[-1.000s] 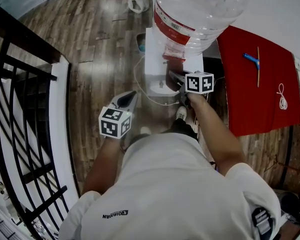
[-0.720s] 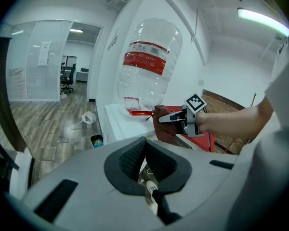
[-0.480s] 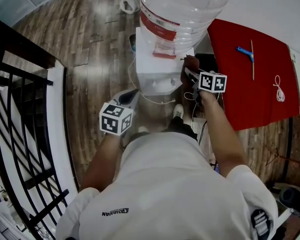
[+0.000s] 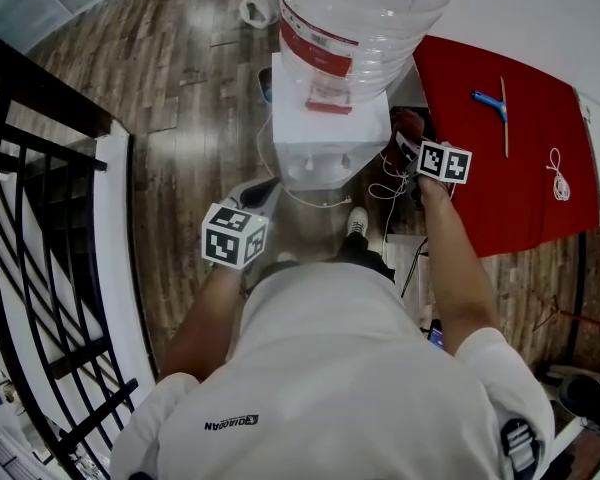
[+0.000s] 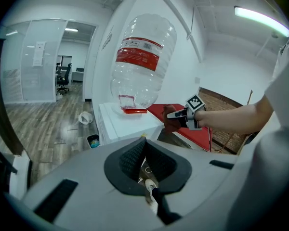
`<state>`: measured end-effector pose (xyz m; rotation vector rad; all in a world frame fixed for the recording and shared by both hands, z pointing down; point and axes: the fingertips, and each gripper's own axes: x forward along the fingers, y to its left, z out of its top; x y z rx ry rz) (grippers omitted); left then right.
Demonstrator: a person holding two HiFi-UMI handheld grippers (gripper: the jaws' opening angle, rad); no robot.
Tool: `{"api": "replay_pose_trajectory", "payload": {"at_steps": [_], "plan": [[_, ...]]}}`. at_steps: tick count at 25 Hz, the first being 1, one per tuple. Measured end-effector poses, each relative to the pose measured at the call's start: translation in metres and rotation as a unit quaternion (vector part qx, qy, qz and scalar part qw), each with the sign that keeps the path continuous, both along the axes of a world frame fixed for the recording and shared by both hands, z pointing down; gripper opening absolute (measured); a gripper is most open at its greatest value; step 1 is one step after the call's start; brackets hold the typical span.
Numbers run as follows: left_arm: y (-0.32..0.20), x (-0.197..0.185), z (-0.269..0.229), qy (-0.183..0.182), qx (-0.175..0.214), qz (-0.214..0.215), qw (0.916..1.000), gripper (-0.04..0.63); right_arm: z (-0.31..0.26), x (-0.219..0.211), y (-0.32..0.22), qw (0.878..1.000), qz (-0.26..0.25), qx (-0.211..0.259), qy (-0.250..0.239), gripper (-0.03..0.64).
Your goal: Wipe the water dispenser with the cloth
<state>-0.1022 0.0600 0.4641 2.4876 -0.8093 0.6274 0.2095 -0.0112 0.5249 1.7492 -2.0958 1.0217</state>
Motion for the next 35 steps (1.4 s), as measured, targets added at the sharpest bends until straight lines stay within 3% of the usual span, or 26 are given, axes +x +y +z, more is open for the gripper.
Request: {"api": "replay_pose_trajectory", "payload": {"at_steps": [12,18,30,35], "plan": [[-0.009,-0.011,0.0,0.0,0.011,-0.002,0.9999,-0.011,-0.016,-0.008,0.005,0.999,0.013,0.032,0.016,0.055],[-0.008,-0.019,0.0,-0.003,0.016,-0.001,0.9999,-0.011,-0.032,-0.081,0.018,0.996,-0.04,0.075,0.011,0.055],[0.008,-0.053,0.005,-0.002,0.008,-0.013,0.9999,-0.011,-0.011,-0.231,0.029,0.981,-0.179,0.07,0.008,0.055],[0.025,-0.063,0.013,-0.005,-0.01,-0.009,0.9999,-0.011,0.003,-0.27,0.015,0.976,-0.206,0.068,0.004,0.055]]}}
